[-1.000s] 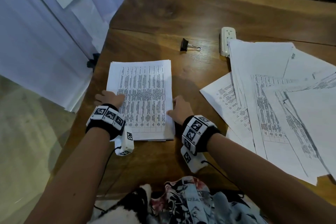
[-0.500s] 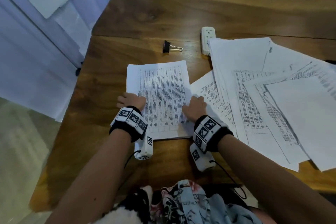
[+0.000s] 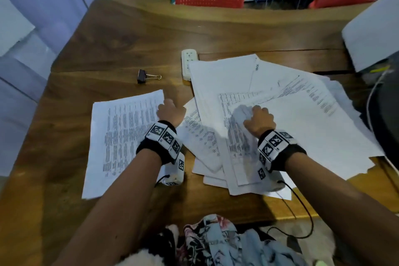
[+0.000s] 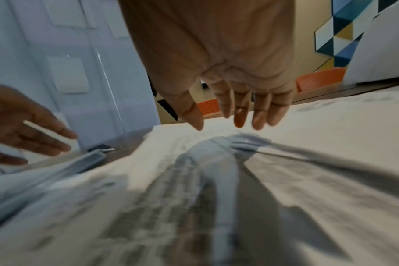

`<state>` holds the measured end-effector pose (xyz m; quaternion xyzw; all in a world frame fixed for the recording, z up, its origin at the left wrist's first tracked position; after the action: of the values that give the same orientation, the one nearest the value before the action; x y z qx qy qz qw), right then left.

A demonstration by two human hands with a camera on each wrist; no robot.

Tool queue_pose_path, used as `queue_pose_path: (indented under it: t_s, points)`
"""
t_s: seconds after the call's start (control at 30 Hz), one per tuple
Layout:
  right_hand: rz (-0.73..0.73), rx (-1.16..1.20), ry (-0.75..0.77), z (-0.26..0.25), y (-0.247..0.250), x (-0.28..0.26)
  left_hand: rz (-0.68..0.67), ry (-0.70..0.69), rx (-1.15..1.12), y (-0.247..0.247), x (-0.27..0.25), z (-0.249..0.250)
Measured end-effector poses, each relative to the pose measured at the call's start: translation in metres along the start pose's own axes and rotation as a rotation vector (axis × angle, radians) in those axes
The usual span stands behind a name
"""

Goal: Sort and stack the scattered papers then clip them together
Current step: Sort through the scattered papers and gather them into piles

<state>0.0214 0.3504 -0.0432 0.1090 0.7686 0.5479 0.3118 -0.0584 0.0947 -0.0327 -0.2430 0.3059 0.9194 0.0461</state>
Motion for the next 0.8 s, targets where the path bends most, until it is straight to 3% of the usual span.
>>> queue_pose_path:
  t_s: [0.13,0.2,0.4,0.5,0.63,0.7,0.8]
  points:
    - [-0.062,-0.194,-0.12,0.06,0.003,0.006,-0.185,-0.156,0.068,-0.07,-0.012,0.038]
    - [-0.1,-0.194,-0.1,0.076,-0.004,0.011,-0.236,-0.19,0.067,-0.099,-0.015,0.047]
    - [-0.038,-0.093,0.043,0.091,0.019,0.027,-0.356,-0.231,0.073,-0.17,-0.026,0.066]
    - [-0.007,0.089,0.117,0.105,0.038,0.036,-0.472,-0.081,-0.195,-0.199,-0.037,0.068]
    - [-0.052,0.477,0.377,0.076,0.049,0.009,-0.585,0.151,-0.685,-0.225,-0.036,0.057]
    - [-0.105,0.611,0.504,0.051,0.053,-0.008,-0.665,0.157,-0.891,-0.227,-0.035,0.063]
    - [-0.234,0.844,0.571,0.027,0.077,-0.03,-0.624,0.053,-1.118,-0.196,-0.029,0.079]
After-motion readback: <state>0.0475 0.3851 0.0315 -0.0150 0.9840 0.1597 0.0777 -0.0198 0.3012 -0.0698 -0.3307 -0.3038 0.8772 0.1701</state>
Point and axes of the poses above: each hand's wrist, its own x-axis towards the middle knuckle, its own y-axis out of the back of the hand, z = x × y, the point moved 8 cm from there along x, towards the middle knuckle, and after that the axes turned 8 degrees about -x, right-handed, at the moved point
